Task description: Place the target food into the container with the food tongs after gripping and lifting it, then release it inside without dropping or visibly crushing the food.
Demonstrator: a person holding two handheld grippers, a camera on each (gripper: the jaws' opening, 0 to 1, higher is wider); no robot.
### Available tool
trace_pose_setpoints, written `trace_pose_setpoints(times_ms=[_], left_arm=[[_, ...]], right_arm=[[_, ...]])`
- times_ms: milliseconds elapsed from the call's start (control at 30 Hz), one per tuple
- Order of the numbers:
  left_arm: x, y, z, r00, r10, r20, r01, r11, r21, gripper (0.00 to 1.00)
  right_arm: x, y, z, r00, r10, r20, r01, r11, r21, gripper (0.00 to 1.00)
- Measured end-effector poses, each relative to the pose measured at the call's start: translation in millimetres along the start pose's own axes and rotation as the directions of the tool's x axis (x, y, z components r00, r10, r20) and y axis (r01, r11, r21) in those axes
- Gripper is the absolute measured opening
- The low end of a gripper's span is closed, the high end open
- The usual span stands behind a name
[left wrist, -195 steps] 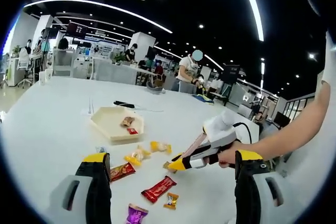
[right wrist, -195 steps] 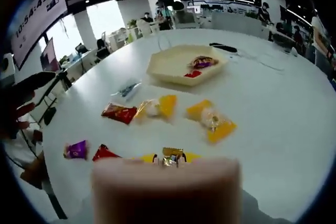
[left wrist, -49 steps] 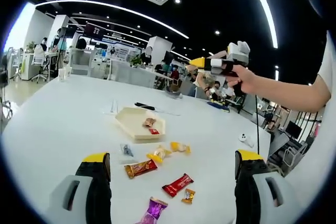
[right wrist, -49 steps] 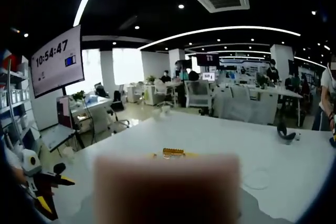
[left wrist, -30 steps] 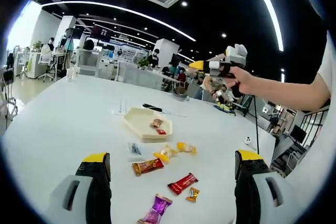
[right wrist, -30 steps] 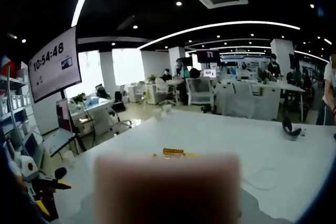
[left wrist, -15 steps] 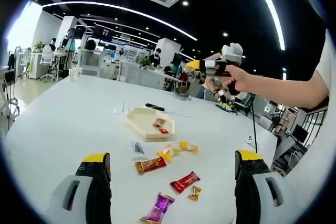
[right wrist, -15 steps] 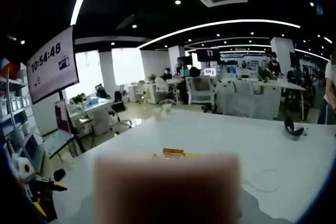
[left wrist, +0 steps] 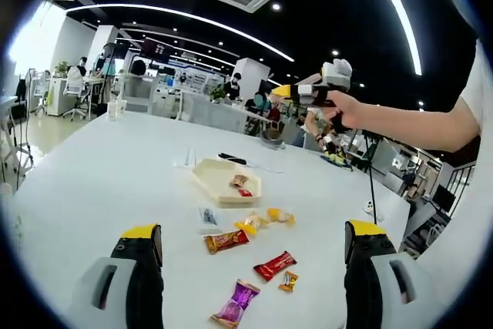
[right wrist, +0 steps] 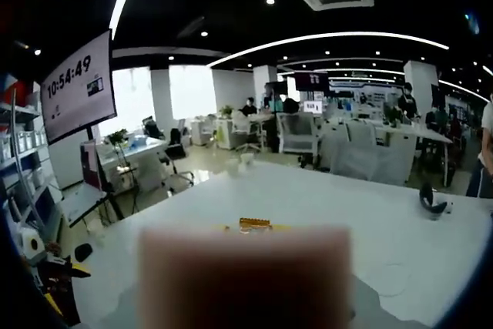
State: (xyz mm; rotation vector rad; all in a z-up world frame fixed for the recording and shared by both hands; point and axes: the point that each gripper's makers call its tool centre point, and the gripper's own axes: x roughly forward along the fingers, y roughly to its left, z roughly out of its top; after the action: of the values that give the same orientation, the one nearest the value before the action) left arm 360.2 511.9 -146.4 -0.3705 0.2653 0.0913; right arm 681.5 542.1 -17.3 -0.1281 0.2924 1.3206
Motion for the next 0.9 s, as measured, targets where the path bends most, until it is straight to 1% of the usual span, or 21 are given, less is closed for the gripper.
trace_pose_setpoints(times_ms=[33,67,133,200,367,533,733,900], left_arm=[[0.0,-0.4,0.6,1.0,0.0,0.0,0.0,1.0,0.002,0.99],[0.0,-0.8,1.1,1.0,0.0,0.0,0.0,1.0,0.003,0.99],[-0.2,-0.8,1.1,1.0,0.001,-0.002,-0.001,1.0,0.006,0.99],[-1.0,0.1,0.2,1.0,0.006,-0.002,-0.006,1.0,-0.001,0.99],[-1.6,0.1,-2.6,1.0,0.007,-0.01,-0.007,1.0,-0.001,0.99],[-1.6,5.0,-0.8,1.0,0.014,-0.002,-0.014,1.0,-0.011,0.99],[-5.0,12.0,5.3,0.999,0.04,0.018,-0.04,0.999,-0.006,0.99],[-10.1,19.7,4.0,0.997,0.063,0.035,-0.062,0.998,-0.014,0.99]], right_arm=[[0.4,-0.2,0.3,1.0,0.0,0.0,0.0,1.0,-0.001,0.19],[1.6,-1.2,4.6,1.0,0.003,0.006,-0.003,1.0,0.0,0.19],[2.4,-2.4,5.2,1.0,0.002,0.006,-0.002,1.0,-0.004,0.19],[8.2,-6.4,7.2,1.0,0.003,0.004,-0.003,1.0,-0.011,0.19],[13.6,-6.1,5.5,1.0,0.003,-0.005,-0.003,1.0,-0.011,0.19],[22.8,-2.2,4.2,1.0,0.01,-0.013,-0.011,0.999,-0.03,0.19],[29.6,-0.3,5.4,1.0,0.017,-0.009,-0.017,1.0,-0.026,0.19],[38.0,5.4,8.6,1.0,0.028,-0.005,-0.028,0.999,-0.036,0.19]])
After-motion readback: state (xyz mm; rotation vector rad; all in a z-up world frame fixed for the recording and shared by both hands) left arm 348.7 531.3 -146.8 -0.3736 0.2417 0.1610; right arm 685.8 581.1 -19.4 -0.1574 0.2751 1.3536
